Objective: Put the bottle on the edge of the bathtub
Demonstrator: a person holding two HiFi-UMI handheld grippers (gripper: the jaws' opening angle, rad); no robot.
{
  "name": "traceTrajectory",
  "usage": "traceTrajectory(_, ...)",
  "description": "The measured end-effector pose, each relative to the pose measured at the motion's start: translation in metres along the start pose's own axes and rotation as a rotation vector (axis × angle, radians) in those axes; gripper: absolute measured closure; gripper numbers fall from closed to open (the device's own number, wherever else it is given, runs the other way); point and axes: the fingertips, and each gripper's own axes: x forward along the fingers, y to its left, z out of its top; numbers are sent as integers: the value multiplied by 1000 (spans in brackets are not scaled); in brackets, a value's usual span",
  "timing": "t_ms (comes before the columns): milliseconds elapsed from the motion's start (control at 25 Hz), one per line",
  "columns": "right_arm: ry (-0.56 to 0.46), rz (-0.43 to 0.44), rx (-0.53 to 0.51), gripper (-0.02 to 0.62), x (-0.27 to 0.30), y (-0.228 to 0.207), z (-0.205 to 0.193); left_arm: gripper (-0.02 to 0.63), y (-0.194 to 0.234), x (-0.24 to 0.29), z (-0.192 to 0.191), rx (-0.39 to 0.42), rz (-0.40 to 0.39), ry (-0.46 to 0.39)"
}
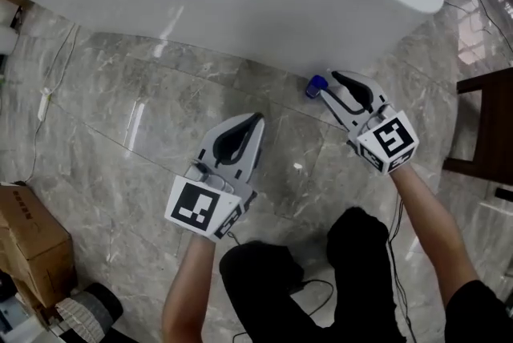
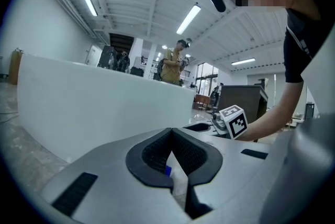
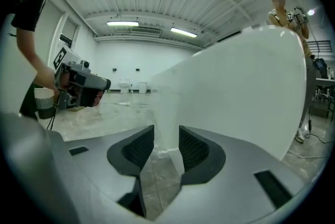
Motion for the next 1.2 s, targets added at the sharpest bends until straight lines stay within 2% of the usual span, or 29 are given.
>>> traceTrajectory(320,-2,55,9,501,-82,25,191,594,-55,-63,181,6,16,-23)
traceTrajectory(560,30,61,34,546,-144,25,318,594,-89,-108,305,-31,103,-54)
traceTrajectory(800,-24,78,95,574,-212,33,444,594,-131,-155,417,-50,160,-64)
traceTrajectory(1000,-41,115,129,581,-265,47,527,594,-167,-189,492,-67,186,-73)
traceTrajectory(1200,-65,125,164,581,-325,59,567,594,-218,-215,531,-67,198,-98)
